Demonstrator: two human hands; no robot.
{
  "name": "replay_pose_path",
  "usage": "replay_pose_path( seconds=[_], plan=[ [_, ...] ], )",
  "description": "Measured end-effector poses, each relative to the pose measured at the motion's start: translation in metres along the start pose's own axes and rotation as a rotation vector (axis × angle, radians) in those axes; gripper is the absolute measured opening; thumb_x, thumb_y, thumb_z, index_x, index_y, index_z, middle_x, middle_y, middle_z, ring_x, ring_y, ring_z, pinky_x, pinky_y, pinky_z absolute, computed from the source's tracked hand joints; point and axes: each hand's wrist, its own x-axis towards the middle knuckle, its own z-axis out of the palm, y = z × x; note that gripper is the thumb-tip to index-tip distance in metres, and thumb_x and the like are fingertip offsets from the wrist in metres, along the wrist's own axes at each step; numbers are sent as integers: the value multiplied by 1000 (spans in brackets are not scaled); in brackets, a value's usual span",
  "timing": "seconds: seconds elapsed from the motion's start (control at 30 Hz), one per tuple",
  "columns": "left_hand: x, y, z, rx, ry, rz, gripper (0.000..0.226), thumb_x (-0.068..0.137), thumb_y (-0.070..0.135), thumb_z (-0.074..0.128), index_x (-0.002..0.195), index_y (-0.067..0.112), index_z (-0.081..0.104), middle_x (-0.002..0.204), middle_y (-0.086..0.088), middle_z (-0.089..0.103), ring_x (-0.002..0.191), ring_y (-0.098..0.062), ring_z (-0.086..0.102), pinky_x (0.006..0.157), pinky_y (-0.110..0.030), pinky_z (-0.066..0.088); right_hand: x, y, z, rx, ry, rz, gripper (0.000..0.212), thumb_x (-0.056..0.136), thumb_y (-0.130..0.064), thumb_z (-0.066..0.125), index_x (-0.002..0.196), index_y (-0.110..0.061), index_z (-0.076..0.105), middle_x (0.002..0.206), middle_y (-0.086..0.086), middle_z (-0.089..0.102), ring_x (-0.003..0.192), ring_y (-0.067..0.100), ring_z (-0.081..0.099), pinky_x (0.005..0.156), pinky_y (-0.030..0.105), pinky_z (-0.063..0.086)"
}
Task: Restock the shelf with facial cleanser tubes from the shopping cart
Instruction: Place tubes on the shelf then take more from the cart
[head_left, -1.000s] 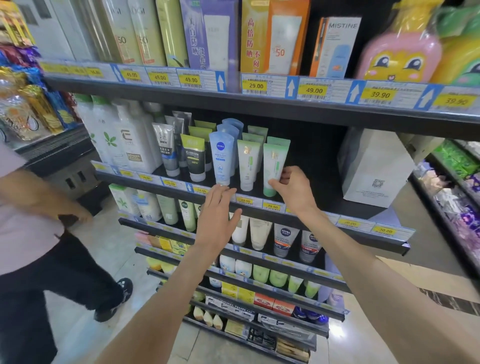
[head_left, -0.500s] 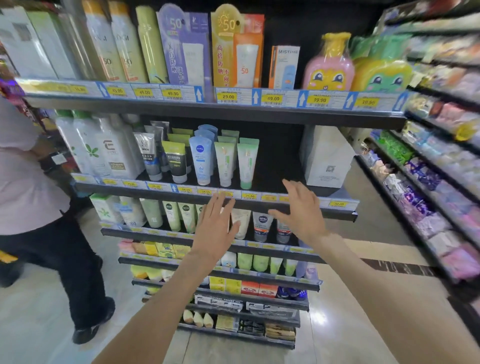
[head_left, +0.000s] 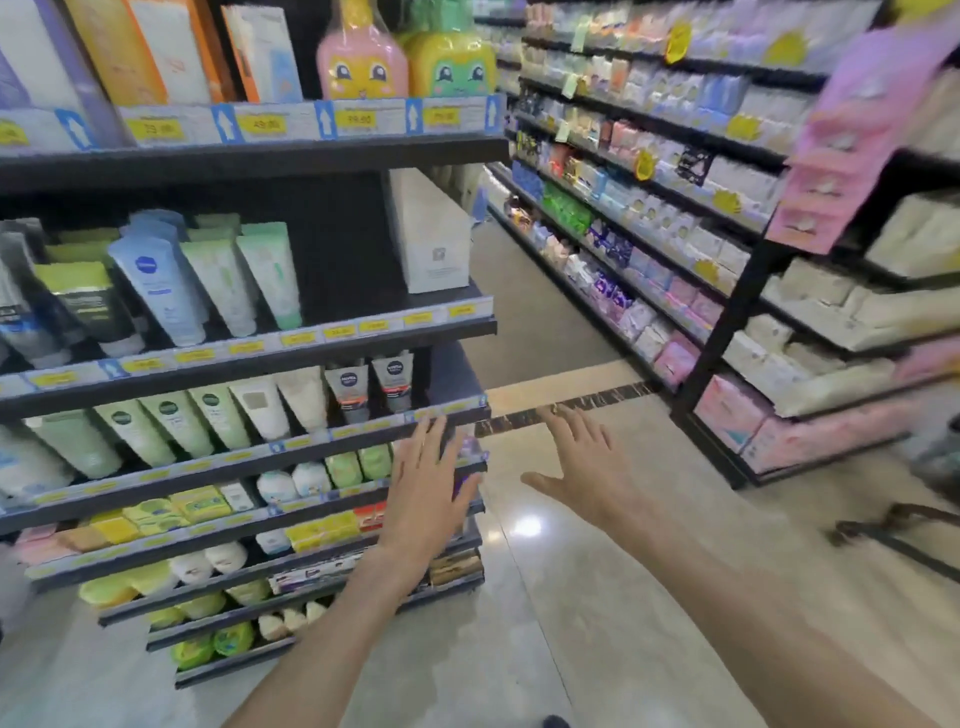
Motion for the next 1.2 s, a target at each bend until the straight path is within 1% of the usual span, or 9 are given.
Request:
replay_pose_path(
  seconds=[0.17, 0.23, 0.4, 0.47, 0.57, 0.7, 0.97, 1.1, 1.2],
  plan=[
    [11, 83, 49, -42, -56, 177, 63, 104, 55, 41, 159, 27, 28, 170, -3, 17, 158, -24, 8, 128, -48, 12, -64, 86, 3, -9, -9, 165, 92, 90, -72, 55, 161, -27, 16, 168, 3, 20, 154, 29, 19, 122, 46, 23],
    [18, 120, 72, -53, -107, 236, 65, 103, 57, 39, 160, 30, 23, 170, -2, 15, 158, -24, 7, 127, -48, 12, -87, 125, 2, -9, -13, 238, 92, 89, -72, 55, 160, -28, 18, 167, 3, 22, 153, 28, 21, 121, 46, 25],
    [34, 225, 125, -111, -179, 382, 64, 104, 59, 36, 161, 33, 21, 171, 1, 11, 158, -23, 4, 128, -46, 9, -135, 232, -7, -38, 7, 399, 91, 85, -74, 57, 157, -29, 25, 160, 1, 32, 146, 26, 31, 113, 43, 33],
    [43, 272, 146, -111, -208, 428, 63, 105, 58, 35, 161, 33, 21, 171, 0, 11, 158, -23, 4, 128, -46, 9, -152, 278, -12, -38, 3, 459, 91, 84, -74, 58, 157, -29, 25, 159, 1, 33, 146, 26, 32, 114, 44, 33],
    [59, 342, 179, -115, -221, 486, 63, 104, 59, 36, 159, 31, 26, 169, -2, 19, 157, -26, 12, 126, -49, 17, -177, 345, -20, -31, -7, 544, 92, 86, -74, 57, 159, -28, 23, 163, 2, 28, 150, 28, 27, 118, 46, 28],
    [77, 440, 219, -119, -252, 564, 62, 103, 57, 43, 158, 29, 32, 168, -3, 25, 156, -27, 19, 125, -51, 22, -208, 428, -29, -20, -10, 630, 93, 87, -75, 54, 160, -28, 20, 166, 4, 24, 152, 28, 23, 120, 48, 24],
    [115, 598, 290, -148, -357, 744, 63, 104, 55, 41, 159, 26, 31, 169, -4, 22, 157, -25, 15, 125, -49, 16, -251, 563, -45, 6, 3, 776, 93, 86, -75, 54, 159, -23, 26, 162, 7, 32, 151, 31, 28, 120, 54, 28],
    [150, 663, 327, -161, -380, 841, 60, 103, 54, 47, 156, 25, 39, 163, -7, 35, 153, -28, 27, 123, -51, 24, -254, 628, -50, 19, 2, 879, 92, 88, -74, 54, 159, -24, 23, 164, 8, 28, 152, 31, 24, 122, 54, 24],
    [182, 712, 359, -179, -385, 903, 59, 103, 55, 43, 152, 22, 45, 157, -9, 45, 147, -31, 37, 119, -52, 32, -247, 678, -52, 19, 22, 942, 92, 88, -74, 53, 159, -23, 23, 164, 8, 29, 152, 30, 24, 121, 53, 26]
  ],
)
